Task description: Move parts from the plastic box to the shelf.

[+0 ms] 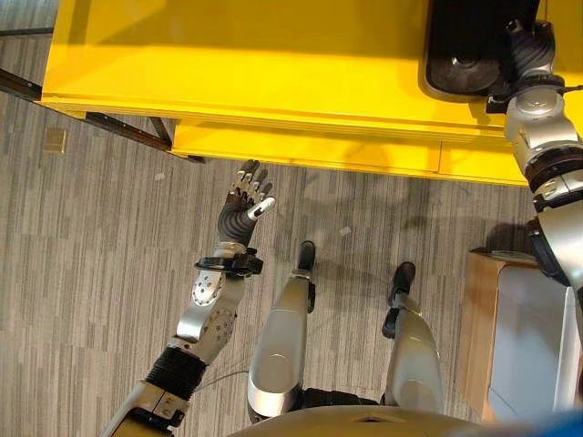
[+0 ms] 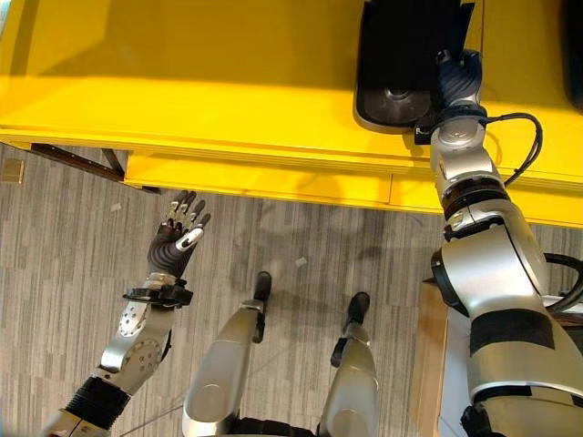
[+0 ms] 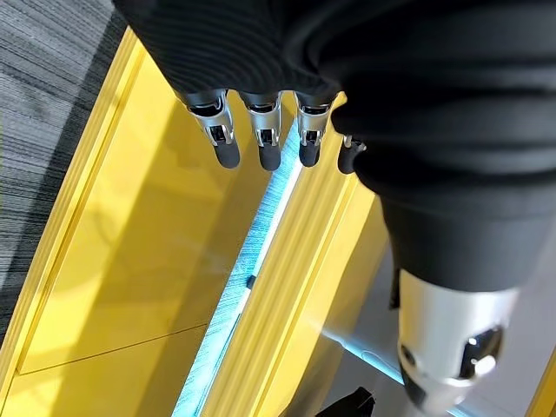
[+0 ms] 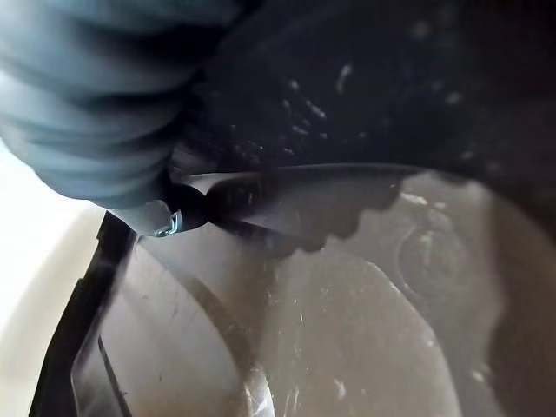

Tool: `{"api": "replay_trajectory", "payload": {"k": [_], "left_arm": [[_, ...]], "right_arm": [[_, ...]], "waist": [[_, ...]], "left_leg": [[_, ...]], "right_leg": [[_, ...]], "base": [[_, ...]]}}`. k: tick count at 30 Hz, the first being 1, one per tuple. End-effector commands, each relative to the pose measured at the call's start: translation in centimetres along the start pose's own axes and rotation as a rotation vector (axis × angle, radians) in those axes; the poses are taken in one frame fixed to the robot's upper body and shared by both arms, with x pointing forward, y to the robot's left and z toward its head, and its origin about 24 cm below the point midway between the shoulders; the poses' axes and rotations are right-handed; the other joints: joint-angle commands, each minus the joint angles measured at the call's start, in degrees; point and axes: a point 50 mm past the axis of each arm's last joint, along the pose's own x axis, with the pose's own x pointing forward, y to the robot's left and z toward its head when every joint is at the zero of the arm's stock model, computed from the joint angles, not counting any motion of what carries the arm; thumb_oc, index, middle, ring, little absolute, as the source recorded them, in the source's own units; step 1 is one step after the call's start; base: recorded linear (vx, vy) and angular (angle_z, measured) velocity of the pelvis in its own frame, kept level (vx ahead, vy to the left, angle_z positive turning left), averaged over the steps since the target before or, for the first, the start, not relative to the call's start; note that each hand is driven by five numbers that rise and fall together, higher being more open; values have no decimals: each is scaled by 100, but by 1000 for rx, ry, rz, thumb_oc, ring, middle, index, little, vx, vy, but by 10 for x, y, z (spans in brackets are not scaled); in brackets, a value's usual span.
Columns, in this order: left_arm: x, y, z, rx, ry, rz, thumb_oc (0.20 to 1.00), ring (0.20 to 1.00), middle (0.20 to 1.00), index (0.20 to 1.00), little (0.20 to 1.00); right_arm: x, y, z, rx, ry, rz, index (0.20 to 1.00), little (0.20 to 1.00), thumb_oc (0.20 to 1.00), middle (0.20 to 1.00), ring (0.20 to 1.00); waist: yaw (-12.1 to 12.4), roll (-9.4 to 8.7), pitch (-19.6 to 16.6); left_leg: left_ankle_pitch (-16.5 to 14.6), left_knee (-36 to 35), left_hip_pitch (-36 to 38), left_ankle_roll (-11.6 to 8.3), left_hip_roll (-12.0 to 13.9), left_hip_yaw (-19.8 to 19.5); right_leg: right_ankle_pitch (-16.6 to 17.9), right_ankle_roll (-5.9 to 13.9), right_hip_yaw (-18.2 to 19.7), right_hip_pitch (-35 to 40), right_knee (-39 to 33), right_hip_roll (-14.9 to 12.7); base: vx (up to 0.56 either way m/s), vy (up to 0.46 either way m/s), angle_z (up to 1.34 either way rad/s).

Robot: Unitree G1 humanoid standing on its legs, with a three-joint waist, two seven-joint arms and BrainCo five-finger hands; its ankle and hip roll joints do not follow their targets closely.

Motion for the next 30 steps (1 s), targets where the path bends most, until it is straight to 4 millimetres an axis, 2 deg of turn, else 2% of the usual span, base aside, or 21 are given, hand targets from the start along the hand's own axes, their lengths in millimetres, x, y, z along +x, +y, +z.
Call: {"api": "replay_trajectory", "payload": {"k": [1, 10, 16, 21, 30], "left_arm": [[2, -11, 26, 5, -134, -71, 1000, 1000, 1000, 1000, 1000], [4, -17, 28, 6, -137, -106, 1000, 1000, 1000, 1000, 1000], [5, -20, 27, 5, -133, -115, 1000, 1000, 1000, 1000, 1000], [7, -22, 28, 5, -144, -115, 1000, 1000, 1000, 1000, 1000], [8, -22, 29, -5, -154, -104, 1000, 1000, 1000, 1000, 1000]], "right_arm": [[12, -22, 70, 21, -212, -78, 200, 200, 200, 200, 200], [17, -54, 94, -5, -250, -164, 200, 200, 200, 200, 200], [18, -70, 98, -10, -251, -205, 200, 200, 200, 200, 200], [18, -76, 103, -1, -258, -226, 200, 200, 200, 200, 200], [18, -73, 103, -15, -254, -218, 200, 200, 200, 200, 200]], "waist": [[152, 19, -139], [306, 123, -140], [386, 175, -166], [445, 184, -171], [450, 170, -168]], "left_leg": [[107, 161, -111, -371, 245, -403], [171, 99, -285, -352, 119, -497], [175, 53, -392, -337, 62, -541], [164, 64, -468, -334, 33, -581], [121, 94, -522, -322, -2, -572]], "right_leg": [[-650, 139, 7, 240, 1198, -241], [-644, 150, -84, 175, 1175, -309], [-647, 169, -156, 154, 1133, -347], [-639, 180, -191, 130, 1106, -361], [-665, 163, -206, 132, 1087, -367]], "base": [[-2, -2, 5], [11, 0, 10], [30, -2, 8], [32, -6, 4], [12, 0, 0]]}}
